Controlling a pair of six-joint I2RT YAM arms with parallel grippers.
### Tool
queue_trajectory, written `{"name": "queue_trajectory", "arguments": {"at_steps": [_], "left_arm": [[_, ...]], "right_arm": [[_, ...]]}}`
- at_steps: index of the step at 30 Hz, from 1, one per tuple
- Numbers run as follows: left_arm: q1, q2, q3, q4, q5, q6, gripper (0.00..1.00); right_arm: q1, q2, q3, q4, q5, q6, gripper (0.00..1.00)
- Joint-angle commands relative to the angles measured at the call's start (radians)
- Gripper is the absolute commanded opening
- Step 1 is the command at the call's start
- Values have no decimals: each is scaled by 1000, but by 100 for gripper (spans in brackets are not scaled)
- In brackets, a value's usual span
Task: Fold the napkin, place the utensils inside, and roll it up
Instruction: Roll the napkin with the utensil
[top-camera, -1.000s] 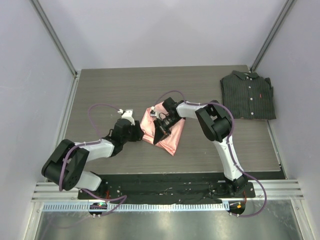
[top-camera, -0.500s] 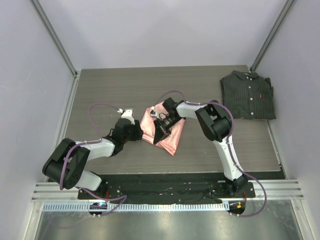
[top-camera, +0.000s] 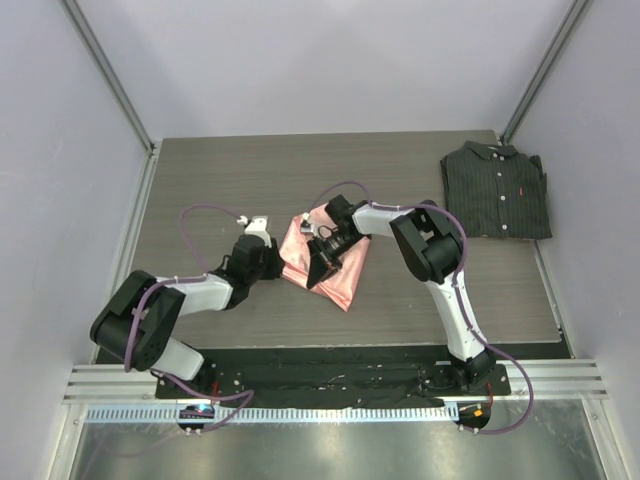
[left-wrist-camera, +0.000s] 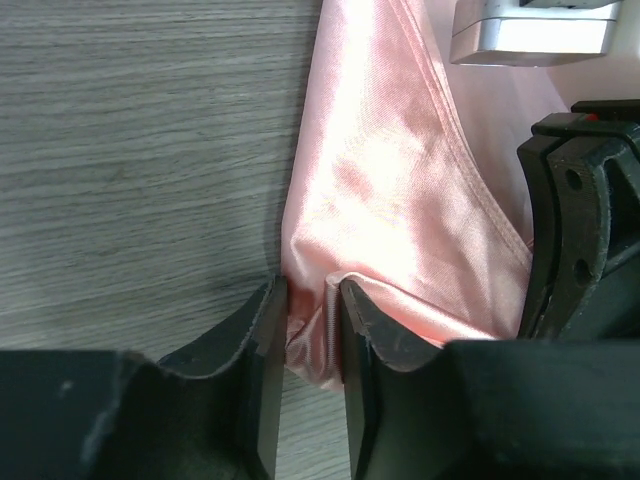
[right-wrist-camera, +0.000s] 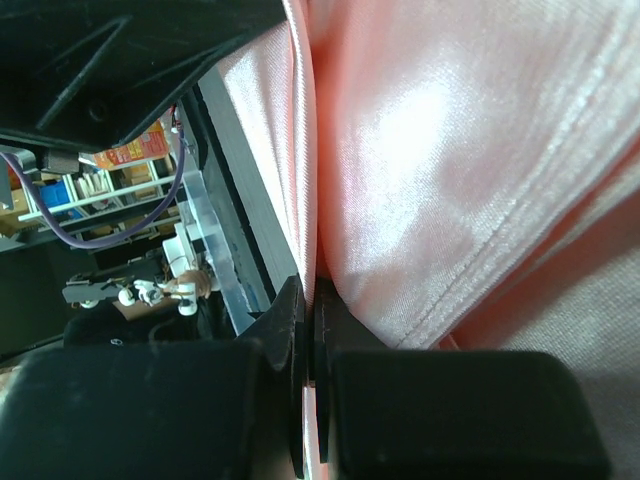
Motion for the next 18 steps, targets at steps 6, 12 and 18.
{"name": "queue_trajectory", "arguments": {"at_steps": [6, 12, 18], "left_arm": [[1, 29, 67, -66, -39, 22, 15], [1, 41, 117, -155, -38, 25, 1], [1, 63, 162, -256, -21, 28, 0]], "right_arm": [[-10, 28, -8, -32, 186, -42, 2], [-10, -93, -34, -7, 269, 1, 20], [1, -281, -144, 79, 394, 47, 53]]}}
